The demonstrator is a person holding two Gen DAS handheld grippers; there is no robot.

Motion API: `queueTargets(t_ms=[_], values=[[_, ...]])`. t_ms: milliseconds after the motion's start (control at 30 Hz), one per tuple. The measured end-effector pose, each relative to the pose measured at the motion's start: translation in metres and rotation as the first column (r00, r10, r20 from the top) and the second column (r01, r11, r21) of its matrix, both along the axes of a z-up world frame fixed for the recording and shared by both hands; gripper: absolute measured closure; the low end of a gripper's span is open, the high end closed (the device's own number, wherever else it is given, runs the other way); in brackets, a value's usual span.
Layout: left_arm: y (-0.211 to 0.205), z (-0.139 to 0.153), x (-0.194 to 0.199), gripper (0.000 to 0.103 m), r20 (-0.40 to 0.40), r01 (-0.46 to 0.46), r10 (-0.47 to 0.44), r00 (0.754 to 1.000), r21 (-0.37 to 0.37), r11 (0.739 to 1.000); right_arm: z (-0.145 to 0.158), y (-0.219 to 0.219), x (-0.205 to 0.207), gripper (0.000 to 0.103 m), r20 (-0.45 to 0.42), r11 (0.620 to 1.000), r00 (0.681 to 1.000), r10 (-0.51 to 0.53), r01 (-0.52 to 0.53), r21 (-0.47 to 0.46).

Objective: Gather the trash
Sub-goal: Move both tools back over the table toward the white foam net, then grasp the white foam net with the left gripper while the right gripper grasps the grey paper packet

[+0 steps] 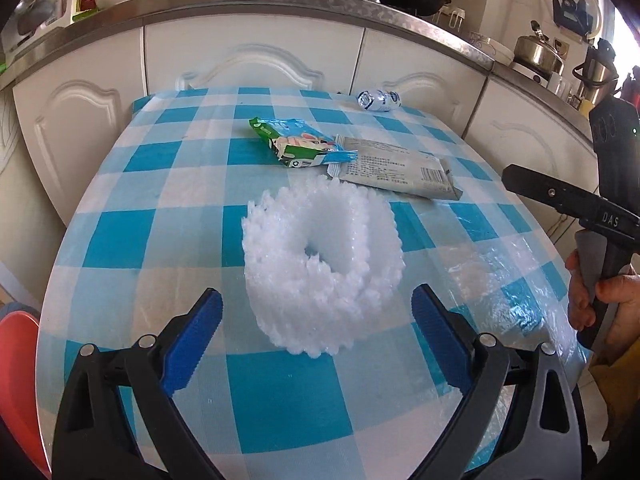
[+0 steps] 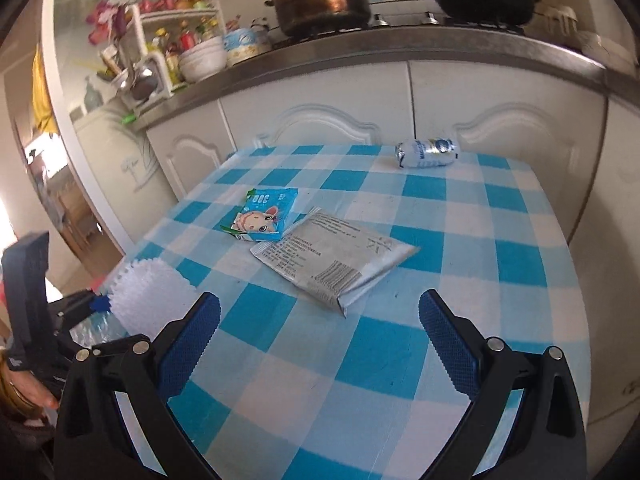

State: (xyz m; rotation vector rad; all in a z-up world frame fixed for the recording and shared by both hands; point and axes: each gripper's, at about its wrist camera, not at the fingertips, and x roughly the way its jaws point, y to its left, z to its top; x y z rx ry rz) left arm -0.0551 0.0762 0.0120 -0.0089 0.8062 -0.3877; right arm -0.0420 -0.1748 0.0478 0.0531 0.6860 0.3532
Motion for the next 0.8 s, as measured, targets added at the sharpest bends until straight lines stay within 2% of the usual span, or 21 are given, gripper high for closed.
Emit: queueTargets(t_ms=[200, 400, 500, 567, 800], values=[[-0.002, -0.002, 0.007, 0.008, -0.025, -0.015, 0.015, 1.0, -0.008, 1.0, -0.008, 0.023, 0.045, 0.005, -0.022, 0.968, 0.985, 0.169, -0.17, -0.184], [-0.002, -0.003, 0.012, 0.015, -0.044, -0.023, 0.023, 0.999, -0.011, 1.0, -0.019, 0.04, 0.078, 0.005, -0.082, 0.922, 0.957, 0.277, -0.289, -0.257], [0.0, -0.004, 0.016, 0.016, -0.058, -0.028, 0.026, 0.998, -0.023, 0.999, -0.025, 0.048, 0.089, 0.005, -0.119, 0.897, 0.937, 0.328, -0.349, -0.27], [0.002, -0.007, 0.018, 0.016, -0.078, -0.028, 0.025, 0.997, -0.038, 0.999, -0.03, 0.05, 0.096, 0.005, -0.132, 0.887, 0.935, 0.329, -0.354, -0.296], [0.002, -0.004, 0.021, 0.031, -0.079, -0.027, 0.023, 0.997, -0.051, 0.998, -0.041, 0.046, 0.12, 0.005, -0.188, 0.883, 0.921, 0.341, -0.383, -0.273]])
